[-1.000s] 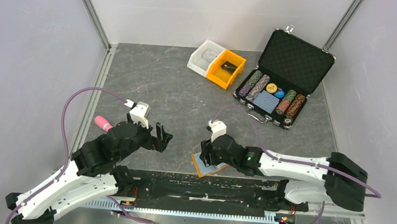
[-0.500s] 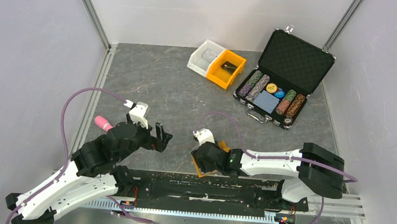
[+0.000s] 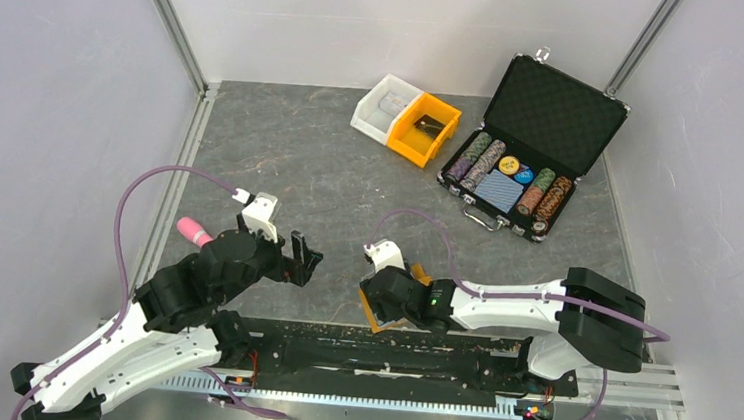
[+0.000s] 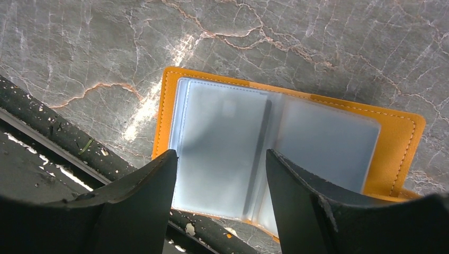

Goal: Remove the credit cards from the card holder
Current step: Remove the credit card from the card holder.

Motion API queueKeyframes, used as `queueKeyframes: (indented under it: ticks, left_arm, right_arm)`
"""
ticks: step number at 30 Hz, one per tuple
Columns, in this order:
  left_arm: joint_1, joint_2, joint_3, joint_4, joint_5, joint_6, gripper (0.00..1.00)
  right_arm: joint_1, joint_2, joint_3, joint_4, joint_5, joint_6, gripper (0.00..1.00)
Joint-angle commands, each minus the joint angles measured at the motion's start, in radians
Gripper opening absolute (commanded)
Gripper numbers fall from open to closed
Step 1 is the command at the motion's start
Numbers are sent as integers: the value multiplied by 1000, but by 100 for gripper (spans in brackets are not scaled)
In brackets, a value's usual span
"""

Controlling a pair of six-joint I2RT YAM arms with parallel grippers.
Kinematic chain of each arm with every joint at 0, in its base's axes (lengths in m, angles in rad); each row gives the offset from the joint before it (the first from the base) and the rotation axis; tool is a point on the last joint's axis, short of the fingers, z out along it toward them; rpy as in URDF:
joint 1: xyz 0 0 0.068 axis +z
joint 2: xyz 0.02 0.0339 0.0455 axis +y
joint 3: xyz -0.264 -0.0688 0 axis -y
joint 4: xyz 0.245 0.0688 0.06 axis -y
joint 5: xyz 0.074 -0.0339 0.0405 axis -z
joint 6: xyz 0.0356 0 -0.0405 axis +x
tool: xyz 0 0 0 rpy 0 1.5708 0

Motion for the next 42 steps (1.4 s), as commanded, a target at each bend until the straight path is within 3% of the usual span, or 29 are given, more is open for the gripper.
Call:
queueKeyframes:
  ticks: [1,13,19,22,35,42]
  left_arm:
    - [3,-1,-1,23,-7,-33,100]
    - [3,0,-2,26,-3,-31,100]
    - [3,-3,-5,30,1,-31,100]
    - [3,-3,-11,38,10,-31,100]
    - [3,122,-46,154,224,-134,99]
    - [1,172,-153,267,318,-229,95]
  right_arm:
    - [7,12,-10,43,9,15,66]
    - [8,39,-11,48,4,23,64]
    - [7,19,-24,59,27,51,50]
    - [8,-9,-46,92,26,66,48]
    - [-43,-117,-178,269,-44,141,38]
    - [-89,-196,-271,355,-89,169,29]
